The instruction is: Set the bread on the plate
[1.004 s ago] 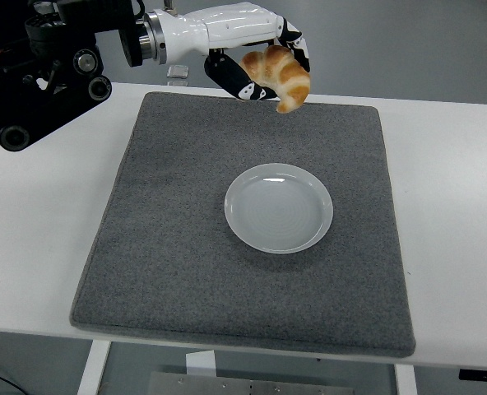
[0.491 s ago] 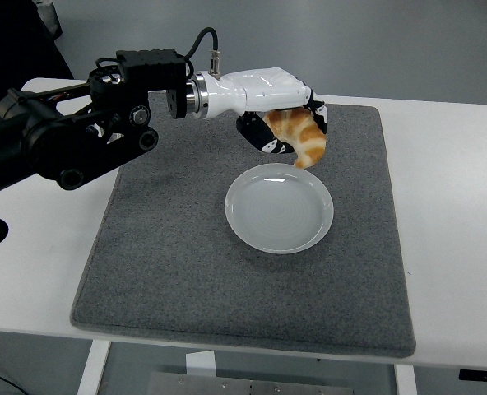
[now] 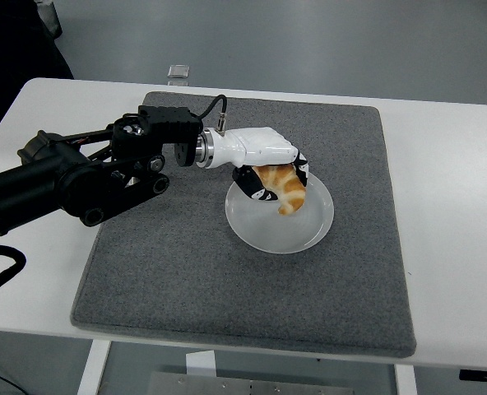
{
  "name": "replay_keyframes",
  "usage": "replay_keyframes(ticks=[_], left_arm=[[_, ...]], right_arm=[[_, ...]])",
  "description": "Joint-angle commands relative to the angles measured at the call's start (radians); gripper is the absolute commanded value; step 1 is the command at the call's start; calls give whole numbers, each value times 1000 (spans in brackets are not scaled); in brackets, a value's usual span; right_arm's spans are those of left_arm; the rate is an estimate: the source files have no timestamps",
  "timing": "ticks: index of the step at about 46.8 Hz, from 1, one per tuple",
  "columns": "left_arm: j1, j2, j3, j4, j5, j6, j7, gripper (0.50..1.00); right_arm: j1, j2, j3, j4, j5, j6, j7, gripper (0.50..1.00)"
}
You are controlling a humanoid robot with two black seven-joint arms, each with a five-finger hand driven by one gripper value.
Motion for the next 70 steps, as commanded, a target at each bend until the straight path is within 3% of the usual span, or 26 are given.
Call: replay_keyframes(ticks=[1, 16, 19, 22, 31, 38, 50, 57, 70], left_arm=[[9, 0, 4, 5, 1, 9, 0, 500], [24, 1, 59, 10, -2, 49, 0, 500], [27, 1, 60, 19, -2, 47, 0, 520], [27, 1, 60, 20, -4, 49, 0, 617], [27, 0, 60, 20, -13, 49, 0, 782], [29, 1, 58, 19, -21, 50, 0, 983], [41, 17, 44, 5, -54, 46, -9, 999], [10, 63, 35, -23, -266, 29, -14, 1000], [-100, 195, -6, -30, -625, -123, -14, 1000]], right_arm=[[0, 0, 1, 0, 0, 0, 0, 952], [0, 0, 0, 0, 0, 0, 0, 952], [0, 0, 1, 0, 0, 0, 0, 952], [0, 0, 1, 0, 0, 0, 0, 954], [0, 0, 0, 0, 0, 0, 0, 954], [0, 0, 0, 0, 0, 0, 0, 952], [0, 0, 1, 0, 0, 0, 0, 952], [0, 0, 0, 0, 0, 0, 0, 952], [0, 0, 0, 0, 0, 0, 0, 952]])
